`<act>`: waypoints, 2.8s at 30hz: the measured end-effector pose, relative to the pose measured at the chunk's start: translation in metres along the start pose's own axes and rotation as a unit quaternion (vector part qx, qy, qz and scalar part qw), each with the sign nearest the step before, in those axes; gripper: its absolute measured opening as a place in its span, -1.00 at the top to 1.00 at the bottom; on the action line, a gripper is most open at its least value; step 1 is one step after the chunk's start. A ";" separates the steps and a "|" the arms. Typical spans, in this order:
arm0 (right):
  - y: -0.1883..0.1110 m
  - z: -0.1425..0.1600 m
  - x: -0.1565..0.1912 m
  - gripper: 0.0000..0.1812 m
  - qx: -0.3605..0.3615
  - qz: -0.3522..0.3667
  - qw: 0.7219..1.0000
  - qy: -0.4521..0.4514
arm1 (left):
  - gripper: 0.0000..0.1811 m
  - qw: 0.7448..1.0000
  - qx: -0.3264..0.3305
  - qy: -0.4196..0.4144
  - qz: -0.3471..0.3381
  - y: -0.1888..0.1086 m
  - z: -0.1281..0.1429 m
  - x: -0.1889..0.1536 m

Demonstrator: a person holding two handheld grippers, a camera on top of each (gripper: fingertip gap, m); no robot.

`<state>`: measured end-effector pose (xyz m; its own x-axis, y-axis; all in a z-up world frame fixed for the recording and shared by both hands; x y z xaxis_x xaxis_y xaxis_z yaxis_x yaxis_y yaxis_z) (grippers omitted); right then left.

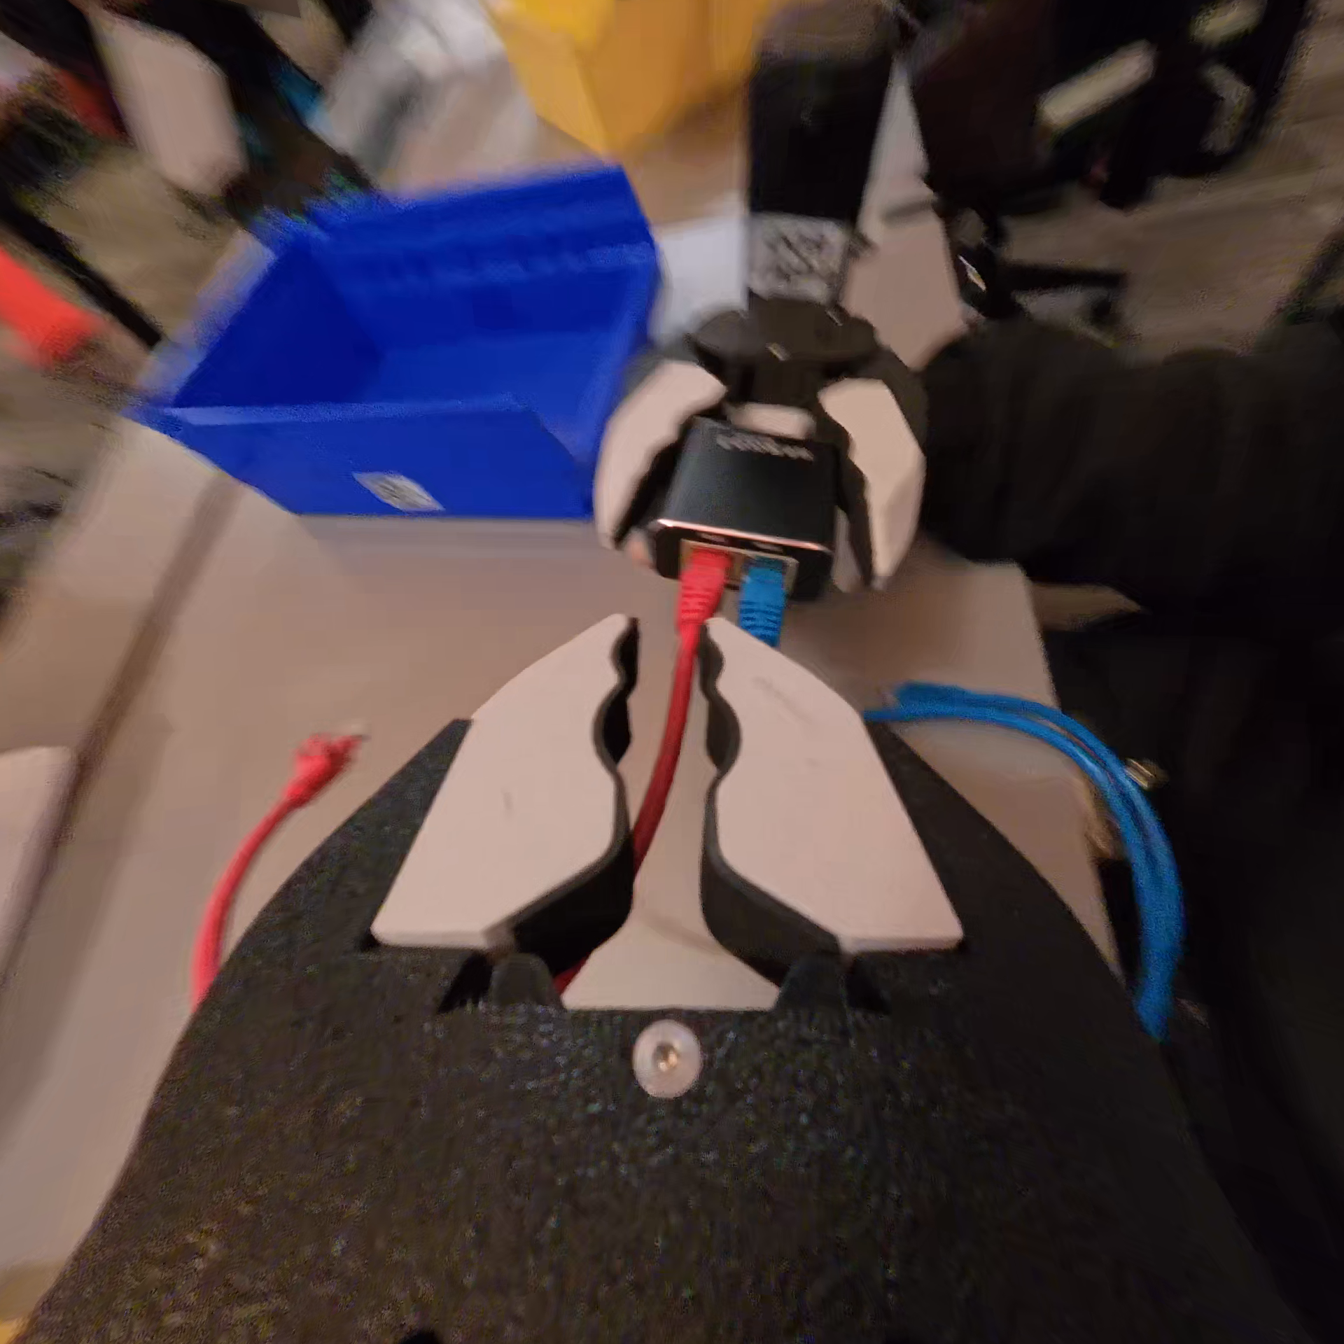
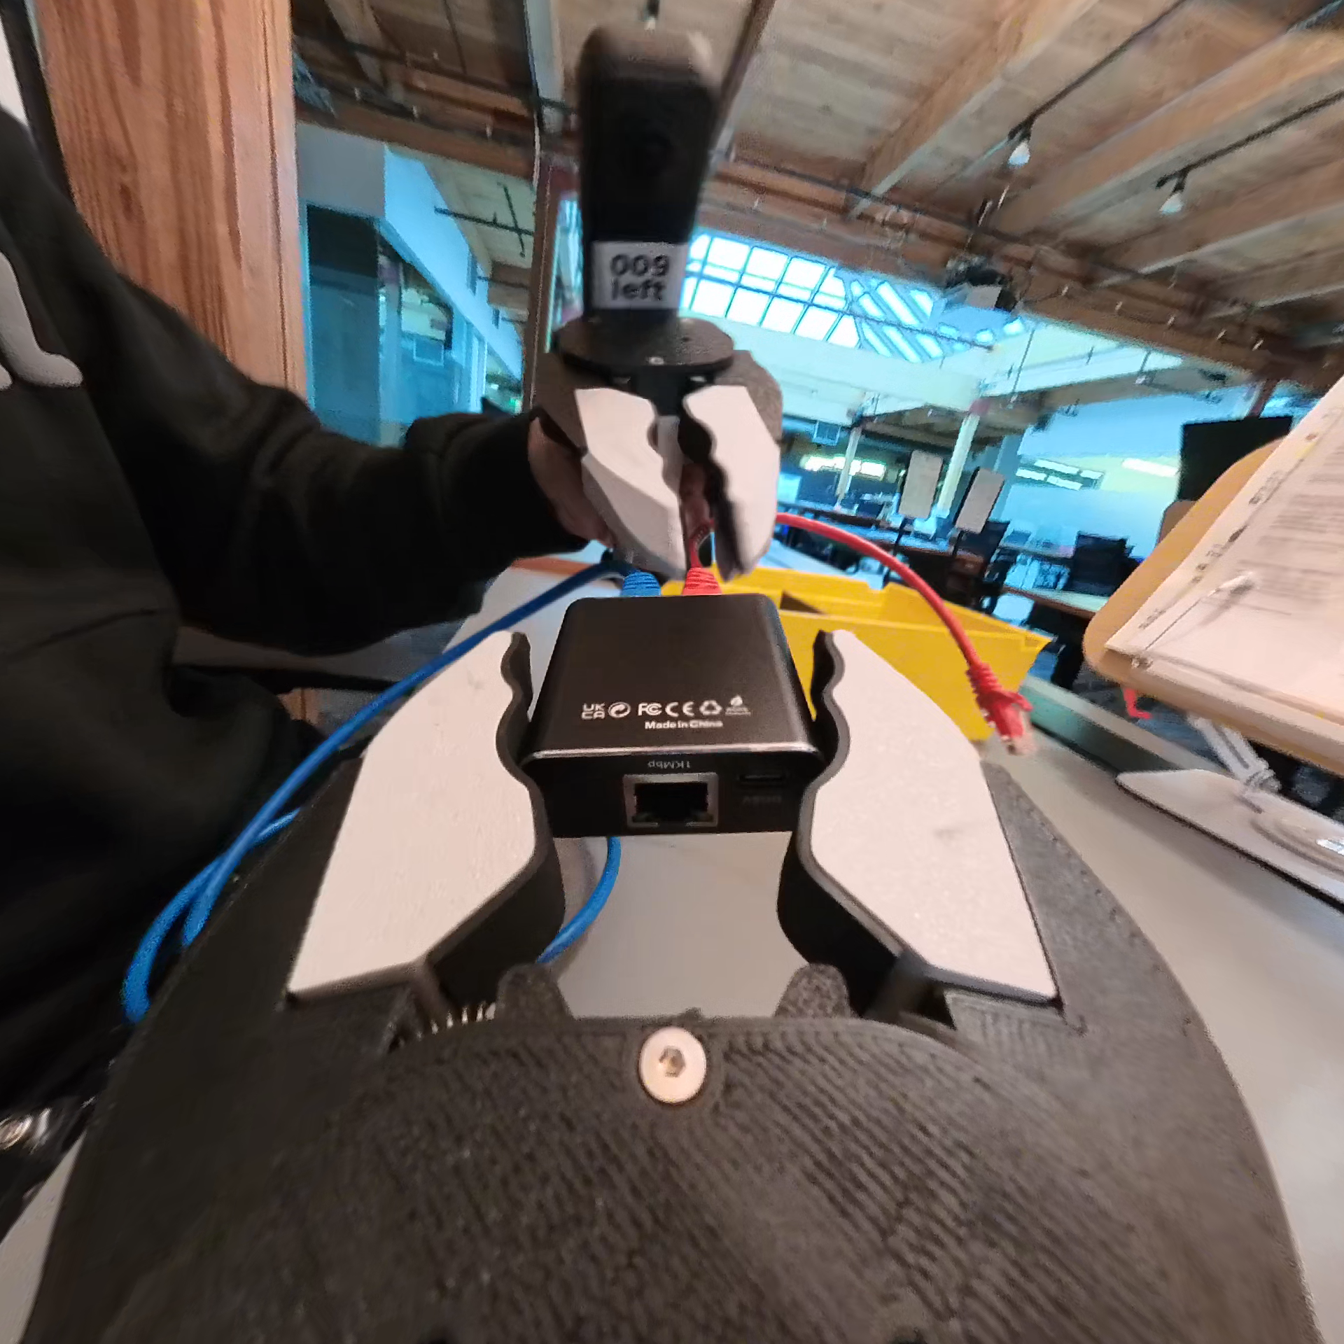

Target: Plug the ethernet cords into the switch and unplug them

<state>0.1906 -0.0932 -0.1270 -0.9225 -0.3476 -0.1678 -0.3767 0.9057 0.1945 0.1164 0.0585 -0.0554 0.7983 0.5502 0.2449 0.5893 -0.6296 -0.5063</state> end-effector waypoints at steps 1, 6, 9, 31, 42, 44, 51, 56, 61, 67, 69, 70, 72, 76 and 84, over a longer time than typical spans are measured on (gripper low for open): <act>-0.002 -0.004 -0.001 0.17 -0.010 0.011 1.000 -0.004 | 0.73 0.998 -0.043 0.010 -0.048 -0.012 -0.007 0.001; -0.017 -0.024 -0.008 0.17 -0.050 0.074 0.996 -0.025 | 0.65 0.957 -0.209 -0.025 -0.198 -0.091 -0.002 0.009; -0.019 -0.047 -0.008 0.17 -0.056 0.112 0.990 -0.060 | 0.60 0.957 -0.157 -0.072 -0.232 -0.103 0.049 0.015; -0.025 -0.163 -0.077 0.17 0.075 0.427 0.890 -0.137 | 0.56 0.947 -0.147 -0.227 -0.175 -0.061 0.117 0.001; 0.100 -0.054 -0.035 0.17 0.145 0.471 0.845 -0.205 | 0.45 0.817 -0.320 -0.472 0.089 -0.025 0.037 0.036; 0.110 -0.047 -0.026 0.18 0.160 0.450 0.851 -0.221 | 0.42 0.803 -0.313 -0.494 0.116 -0.019 0.040 0.045; 0.111 -0.037 -0.001 0.12 0.148 0.314 0.909 -0.231 | 0.72 0.778 -0.284 -0.489 0.273 -0.006 0.046 0.045; 0.075 -0.046 0.007 -0.04 0.159 0.148 0.966 -0.143 | 0.72 0.819 -0.166 -0.428 0.343 -0.015 0.047 0.040; 0.078 -0.041 0.022 0.12 0.205 0.089 0.955 -0.197 | 0.72 0.812 -0.064 -0.401 0.419 -0.010 0.036 0.033; 0.077 -0.031 0.012 0.21 0.166 0.245 0.926 -0.233 | 0.64 0.864 -0.135 -0.412 0.256 -0.008 0.028 0.049; 0.077 -0.028 0.000 0.21 0.205 0.358 0.879 -0.238 | 0.54 0.898 -0.175 -0.388 0.111 -0.011 0.031 0.052; 0.076 -0.029 -0.003 0.21 0.218 0.406 0.852 -0.249 | 0.48 0.908 -0.191 -0.369 0.057 -0.013 0.033 0.048; 0.076 -0.028 -0.004 0.21 0.222 0.466 0.817 -0.256 | 0.28 0.922 -0.204 -0.328 -0.030 -0.013 0.034 0.036; 0.086 -0.019 -0.003 0.21 0.253 0.493 0.787 -0.273 | 0.13 0.934 -0.206 -0.272 -0.105 -0.004 0.030 0.020; 0.096 -0.013 0.005 0.21 0.273 0.487 0.776 -0.293 | 0.36 0.936 -0.164 -0.287 -0.120 0.007 0.032 0.020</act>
<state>0.1493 -0.0111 -0.0969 -0.4898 0.5921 -0.6399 0.7158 0.6921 0.0925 0.1323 0.0824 -0.0811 0.4947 0.8423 -0.2140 0.8248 -0.5326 -0.1897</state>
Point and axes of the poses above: each gripper's, where its closed fingertips meet, y out along the fingers, z out of its underside, x = y × z across the jaws, the point moved 8 cm from there along -y, back along the fingers, and after that the axes turned 3 degrees about x, right-handed, at the moved point
